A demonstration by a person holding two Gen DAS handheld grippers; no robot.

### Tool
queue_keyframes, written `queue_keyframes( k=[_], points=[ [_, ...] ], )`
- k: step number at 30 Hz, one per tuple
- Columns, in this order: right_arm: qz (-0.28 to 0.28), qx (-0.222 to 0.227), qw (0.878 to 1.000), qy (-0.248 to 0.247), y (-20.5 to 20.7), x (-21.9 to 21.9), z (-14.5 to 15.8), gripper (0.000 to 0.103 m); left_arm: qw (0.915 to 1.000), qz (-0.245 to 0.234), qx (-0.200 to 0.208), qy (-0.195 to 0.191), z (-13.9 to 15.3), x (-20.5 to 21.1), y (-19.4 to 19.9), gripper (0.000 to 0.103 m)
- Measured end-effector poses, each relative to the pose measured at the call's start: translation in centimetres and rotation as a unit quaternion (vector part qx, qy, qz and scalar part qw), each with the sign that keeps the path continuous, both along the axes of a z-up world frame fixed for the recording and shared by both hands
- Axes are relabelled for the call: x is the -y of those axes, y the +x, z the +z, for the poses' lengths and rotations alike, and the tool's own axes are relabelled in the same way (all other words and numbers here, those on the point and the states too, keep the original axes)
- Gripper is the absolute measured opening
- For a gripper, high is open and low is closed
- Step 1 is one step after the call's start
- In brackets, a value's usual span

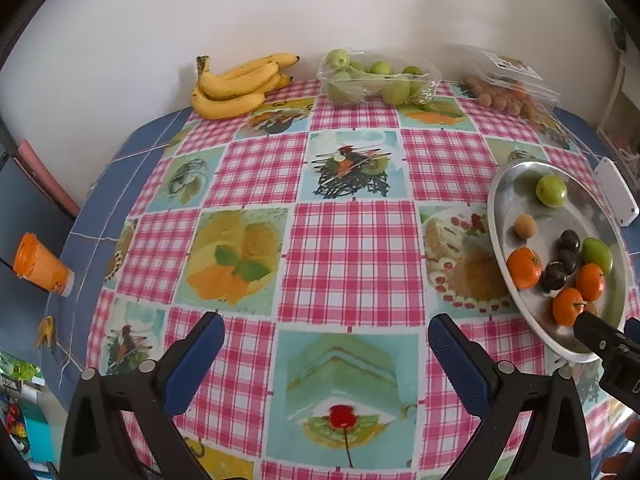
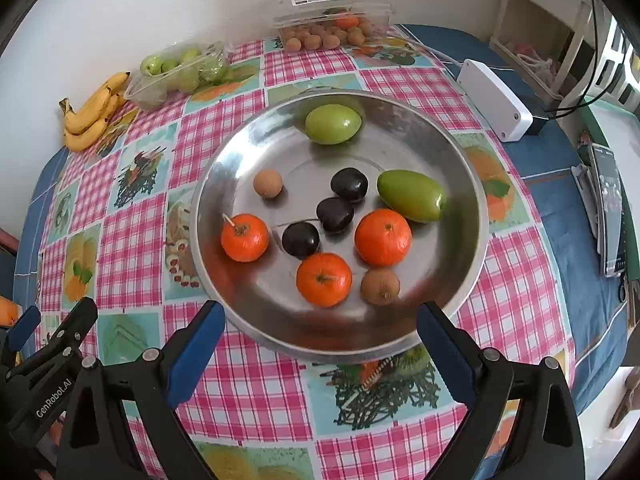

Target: Organize fruits

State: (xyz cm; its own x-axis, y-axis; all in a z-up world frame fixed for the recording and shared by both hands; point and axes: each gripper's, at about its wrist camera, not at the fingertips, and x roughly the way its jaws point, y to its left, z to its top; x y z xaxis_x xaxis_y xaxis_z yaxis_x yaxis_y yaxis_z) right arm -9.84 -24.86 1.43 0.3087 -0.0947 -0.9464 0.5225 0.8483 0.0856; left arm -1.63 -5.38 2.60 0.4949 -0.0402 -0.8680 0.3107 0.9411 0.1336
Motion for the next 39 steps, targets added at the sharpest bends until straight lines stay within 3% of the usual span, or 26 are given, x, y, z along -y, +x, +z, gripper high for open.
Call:
queue_keyframes(
  k=[15, 39],
  points=[
    [0.002, 0.003, 1.000, 0.007, -1.6, -0.8, -0.4, 0.097, 0.9999, 0.006, -0.001, 0.010, -0.3, -1.5, -2.0, 0.103],
    [0.005, 0.002, 1.000, 0.002, -1.5, -0.9, -0.4, 0.097, 0.9997, 0.009, -0.024, 0.003, -0.7, -1.4, -1.8, 0.103]
  ],
)
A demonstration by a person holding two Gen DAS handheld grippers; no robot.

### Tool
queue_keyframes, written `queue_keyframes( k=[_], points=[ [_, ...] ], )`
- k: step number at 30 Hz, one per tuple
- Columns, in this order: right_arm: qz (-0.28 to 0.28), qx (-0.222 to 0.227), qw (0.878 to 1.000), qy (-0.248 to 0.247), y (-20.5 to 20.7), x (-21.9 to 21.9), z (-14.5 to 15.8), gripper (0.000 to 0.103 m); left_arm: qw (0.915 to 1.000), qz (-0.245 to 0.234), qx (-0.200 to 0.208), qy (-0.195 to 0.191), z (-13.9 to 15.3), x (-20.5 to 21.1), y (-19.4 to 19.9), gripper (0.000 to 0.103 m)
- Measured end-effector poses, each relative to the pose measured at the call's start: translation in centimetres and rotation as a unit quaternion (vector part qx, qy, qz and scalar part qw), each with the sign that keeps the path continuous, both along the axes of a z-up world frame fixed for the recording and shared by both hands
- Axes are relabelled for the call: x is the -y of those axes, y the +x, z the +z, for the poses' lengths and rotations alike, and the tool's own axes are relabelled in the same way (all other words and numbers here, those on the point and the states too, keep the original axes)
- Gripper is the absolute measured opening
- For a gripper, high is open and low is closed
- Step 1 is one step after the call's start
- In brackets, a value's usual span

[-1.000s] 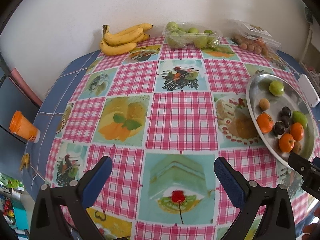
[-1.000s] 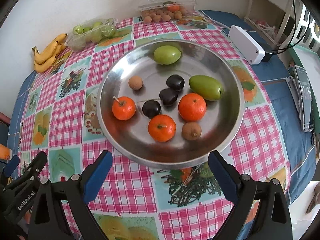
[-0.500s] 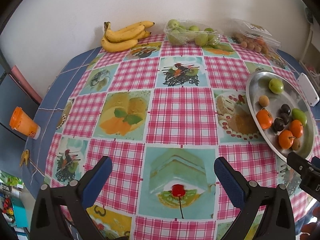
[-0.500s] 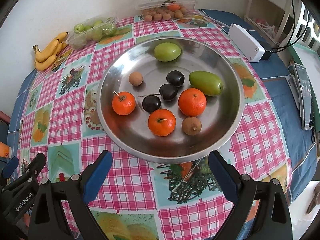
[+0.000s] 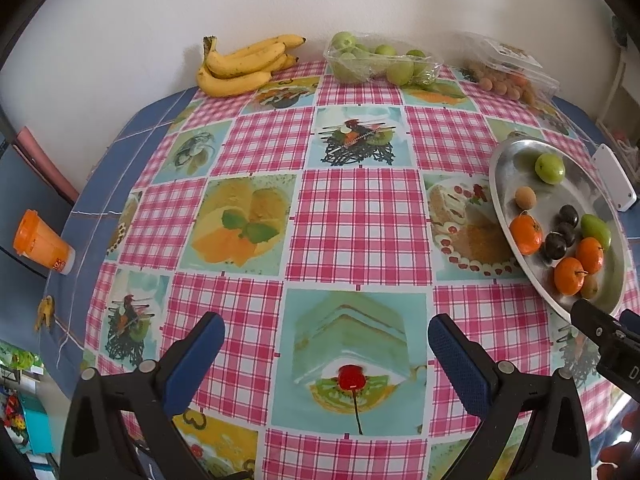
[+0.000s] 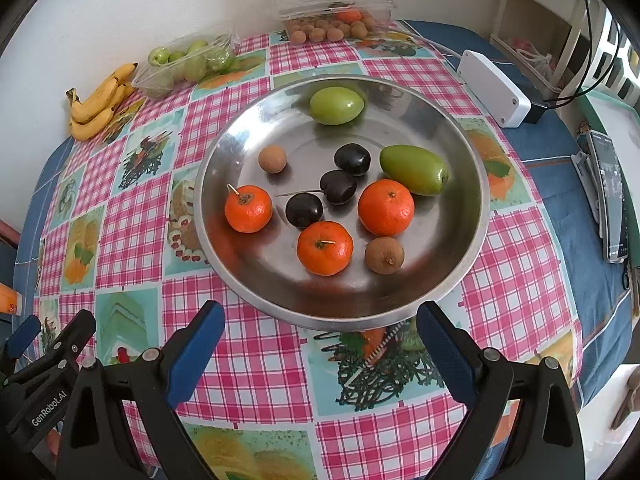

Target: Organize fruits

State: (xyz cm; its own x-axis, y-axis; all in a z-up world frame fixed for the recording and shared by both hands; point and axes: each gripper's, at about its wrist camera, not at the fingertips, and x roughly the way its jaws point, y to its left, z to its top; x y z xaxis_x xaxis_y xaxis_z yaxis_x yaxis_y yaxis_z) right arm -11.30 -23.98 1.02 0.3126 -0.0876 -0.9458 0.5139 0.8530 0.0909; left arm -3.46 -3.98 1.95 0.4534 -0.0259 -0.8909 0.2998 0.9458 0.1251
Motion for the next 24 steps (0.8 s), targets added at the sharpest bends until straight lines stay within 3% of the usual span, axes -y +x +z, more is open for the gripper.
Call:
queue_keyframes(
  k=[24],
  points=[
    [0.003, -0.005, 1.000, -0.004, 0.36, -0.30, -0.34, 0.097, 0.9999, 0.012, -0.011, -0.005, -0.21, -0.40, 0.42, 0.103]
  ],
)
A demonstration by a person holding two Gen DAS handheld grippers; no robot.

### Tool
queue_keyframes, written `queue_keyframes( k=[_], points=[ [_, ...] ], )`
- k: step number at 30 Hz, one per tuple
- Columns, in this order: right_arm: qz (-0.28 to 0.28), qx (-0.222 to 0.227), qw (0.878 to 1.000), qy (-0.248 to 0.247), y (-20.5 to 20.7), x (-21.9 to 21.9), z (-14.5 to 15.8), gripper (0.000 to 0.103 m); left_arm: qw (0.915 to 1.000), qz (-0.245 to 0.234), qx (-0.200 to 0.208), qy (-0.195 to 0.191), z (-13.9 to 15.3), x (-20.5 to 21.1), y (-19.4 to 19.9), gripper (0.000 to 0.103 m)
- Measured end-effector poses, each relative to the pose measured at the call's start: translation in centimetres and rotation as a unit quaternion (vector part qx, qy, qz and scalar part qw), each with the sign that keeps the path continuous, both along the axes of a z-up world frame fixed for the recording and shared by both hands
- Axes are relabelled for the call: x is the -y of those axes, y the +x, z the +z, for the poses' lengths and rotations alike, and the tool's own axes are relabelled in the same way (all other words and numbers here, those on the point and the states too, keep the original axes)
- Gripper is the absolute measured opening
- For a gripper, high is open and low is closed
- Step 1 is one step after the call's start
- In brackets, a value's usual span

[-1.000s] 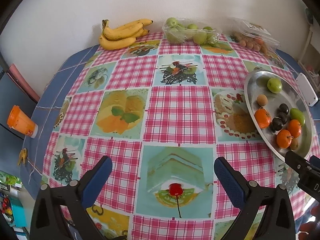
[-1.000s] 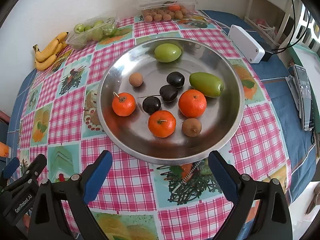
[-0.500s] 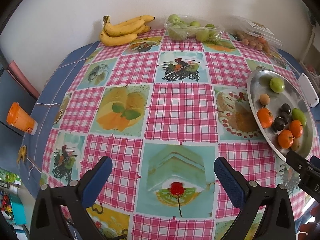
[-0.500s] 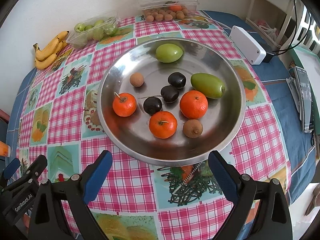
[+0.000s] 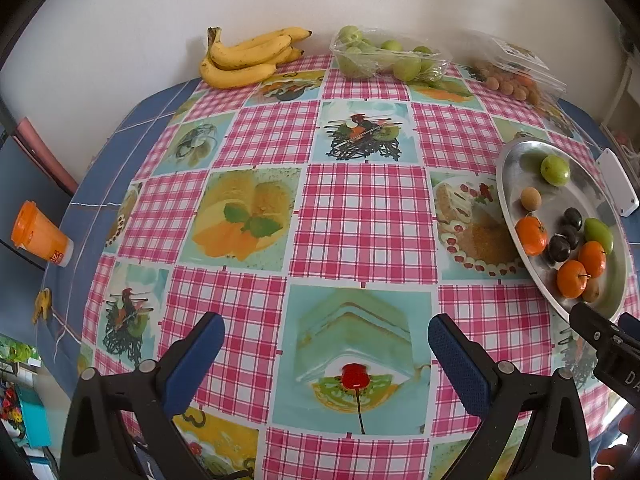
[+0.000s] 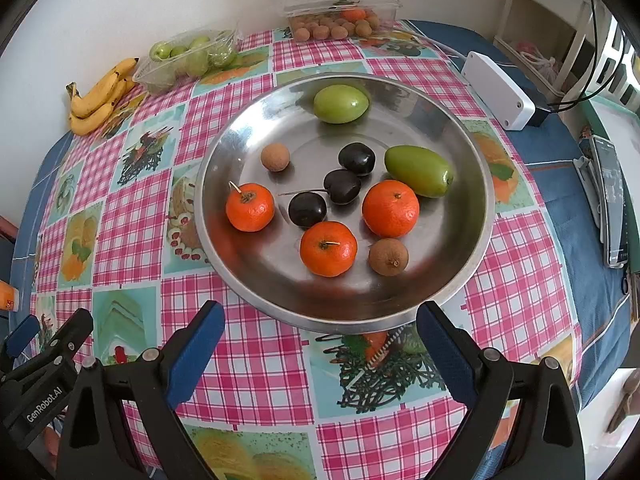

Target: Organize fruits

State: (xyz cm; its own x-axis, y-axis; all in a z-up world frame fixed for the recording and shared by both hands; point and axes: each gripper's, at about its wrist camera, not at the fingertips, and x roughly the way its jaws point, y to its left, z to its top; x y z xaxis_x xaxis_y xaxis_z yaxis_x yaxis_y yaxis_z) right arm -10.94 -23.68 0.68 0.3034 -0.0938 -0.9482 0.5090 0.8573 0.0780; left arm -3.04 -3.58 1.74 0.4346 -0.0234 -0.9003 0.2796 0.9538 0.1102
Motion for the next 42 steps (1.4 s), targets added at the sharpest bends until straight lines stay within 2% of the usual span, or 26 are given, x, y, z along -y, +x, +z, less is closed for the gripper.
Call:
queue_keyframes(
  k=[42],
  points=[
    [0.000, -0.005, 1.000, -0.001, 0.21, -0.16, -0.11, 0.097, 1.0000, 0.009, 0.000, -0.004, 0.14, -0.52, 0.19, 0.103]
  ],
)
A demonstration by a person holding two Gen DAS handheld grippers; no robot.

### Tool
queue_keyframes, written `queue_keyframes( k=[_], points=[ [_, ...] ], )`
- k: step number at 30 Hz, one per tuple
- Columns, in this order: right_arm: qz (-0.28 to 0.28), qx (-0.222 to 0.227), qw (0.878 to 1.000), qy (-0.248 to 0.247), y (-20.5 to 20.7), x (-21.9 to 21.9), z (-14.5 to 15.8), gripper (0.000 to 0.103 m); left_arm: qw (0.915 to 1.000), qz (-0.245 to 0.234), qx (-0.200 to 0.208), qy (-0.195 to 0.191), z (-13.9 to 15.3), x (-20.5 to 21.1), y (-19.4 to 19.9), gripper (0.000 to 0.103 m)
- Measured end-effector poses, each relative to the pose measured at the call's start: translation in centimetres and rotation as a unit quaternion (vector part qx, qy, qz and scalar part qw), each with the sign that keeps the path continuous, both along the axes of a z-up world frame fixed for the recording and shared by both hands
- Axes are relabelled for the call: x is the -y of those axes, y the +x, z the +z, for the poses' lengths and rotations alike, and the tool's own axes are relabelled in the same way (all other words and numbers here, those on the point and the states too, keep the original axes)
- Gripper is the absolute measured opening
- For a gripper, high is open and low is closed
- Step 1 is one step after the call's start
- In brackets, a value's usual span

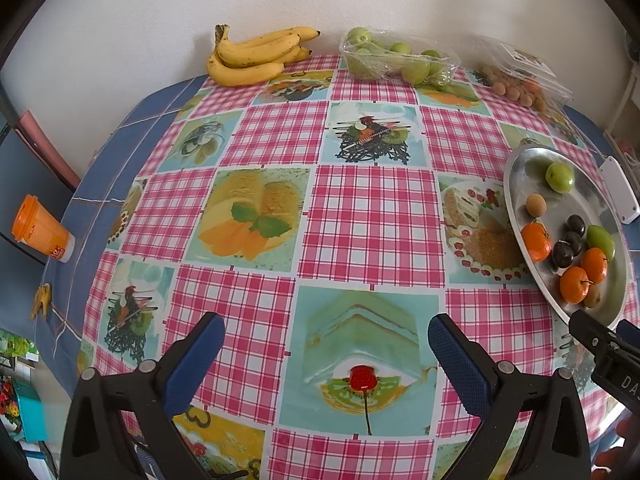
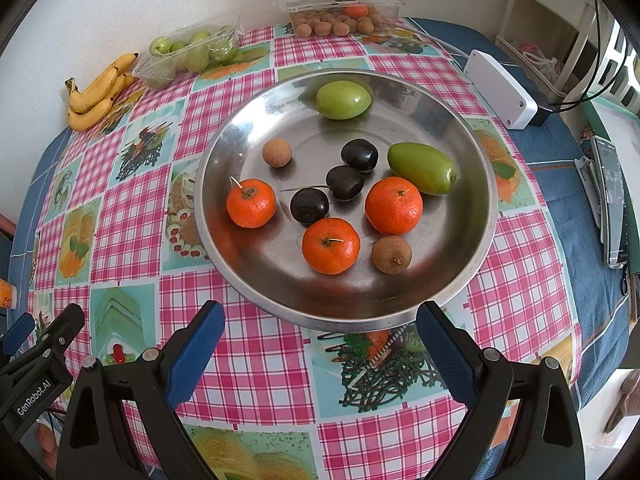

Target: Organize fruits

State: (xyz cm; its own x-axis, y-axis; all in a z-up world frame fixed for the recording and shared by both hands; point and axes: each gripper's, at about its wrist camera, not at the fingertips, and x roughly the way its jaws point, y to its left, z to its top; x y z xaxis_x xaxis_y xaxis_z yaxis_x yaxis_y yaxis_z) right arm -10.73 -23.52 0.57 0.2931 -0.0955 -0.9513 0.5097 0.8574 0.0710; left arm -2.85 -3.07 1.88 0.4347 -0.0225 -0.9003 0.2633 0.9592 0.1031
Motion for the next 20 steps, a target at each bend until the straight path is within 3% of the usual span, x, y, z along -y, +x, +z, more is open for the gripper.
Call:
queue_keyframes(
  k=[20],
  points=[
    [0.001, 0.000, 1.000, 0.000, -0.02, 0.06, 0.00, 0.097, 0.9999, -0.001, 0.014, -0.010, 0.84, -0.29, -0.10, 0.103]
  ],
)
